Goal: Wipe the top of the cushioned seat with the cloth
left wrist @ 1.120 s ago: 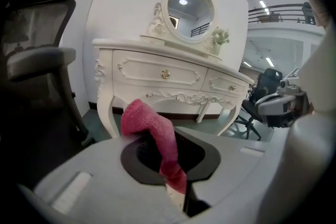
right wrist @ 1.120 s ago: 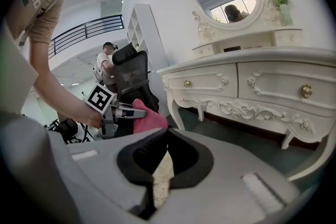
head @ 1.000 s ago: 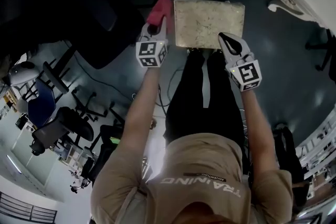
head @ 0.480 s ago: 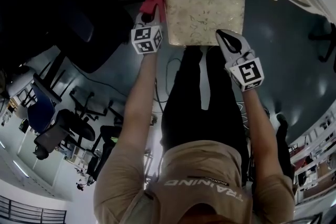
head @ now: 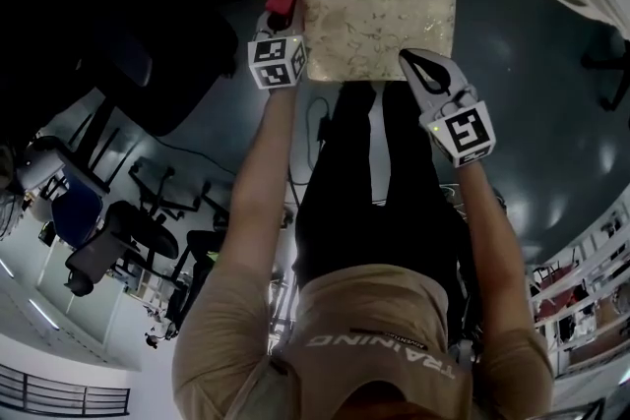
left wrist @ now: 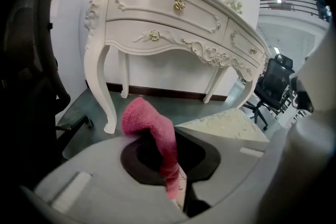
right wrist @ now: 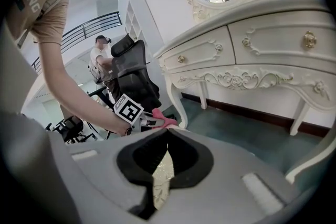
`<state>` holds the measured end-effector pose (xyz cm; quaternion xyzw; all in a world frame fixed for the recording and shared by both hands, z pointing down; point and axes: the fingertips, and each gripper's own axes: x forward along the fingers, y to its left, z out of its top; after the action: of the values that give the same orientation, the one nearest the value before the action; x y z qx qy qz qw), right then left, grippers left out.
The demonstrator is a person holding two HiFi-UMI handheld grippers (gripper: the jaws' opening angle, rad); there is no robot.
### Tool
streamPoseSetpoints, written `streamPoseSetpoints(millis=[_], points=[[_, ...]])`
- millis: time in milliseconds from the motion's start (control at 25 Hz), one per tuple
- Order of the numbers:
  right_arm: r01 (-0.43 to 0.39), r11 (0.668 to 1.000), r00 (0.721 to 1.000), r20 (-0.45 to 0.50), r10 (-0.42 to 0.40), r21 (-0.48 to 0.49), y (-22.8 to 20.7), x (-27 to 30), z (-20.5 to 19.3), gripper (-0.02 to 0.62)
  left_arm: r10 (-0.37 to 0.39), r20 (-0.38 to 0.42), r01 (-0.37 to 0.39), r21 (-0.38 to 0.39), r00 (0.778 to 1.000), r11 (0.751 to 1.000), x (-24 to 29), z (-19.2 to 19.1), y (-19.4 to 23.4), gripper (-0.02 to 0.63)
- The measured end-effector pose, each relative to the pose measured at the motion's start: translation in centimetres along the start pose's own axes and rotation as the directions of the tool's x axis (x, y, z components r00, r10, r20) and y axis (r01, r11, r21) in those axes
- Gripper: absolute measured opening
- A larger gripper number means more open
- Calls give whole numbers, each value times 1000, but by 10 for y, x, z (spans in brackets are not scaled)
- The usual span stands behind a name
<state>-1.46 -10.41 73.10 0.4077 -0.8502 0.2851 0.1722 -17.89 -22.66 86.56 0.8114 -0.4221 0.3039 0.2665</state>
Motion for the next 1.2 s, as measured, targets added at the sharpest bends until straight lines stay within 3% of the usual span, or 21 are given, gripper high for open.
streamPoseSetpoints(millis=[520, 1200], points=[[3, 1000, 1000, 17, -3, 23, -27, -23, -17, 4, -47, -68, 49, 34, 997, 998, 33, -9, -57, 32], [35, 998, 999, 6, -35, 49, -97, -87, -49, 3, -142, -103, 150, 72, 984, 986, 82, 5, -185, 32]])
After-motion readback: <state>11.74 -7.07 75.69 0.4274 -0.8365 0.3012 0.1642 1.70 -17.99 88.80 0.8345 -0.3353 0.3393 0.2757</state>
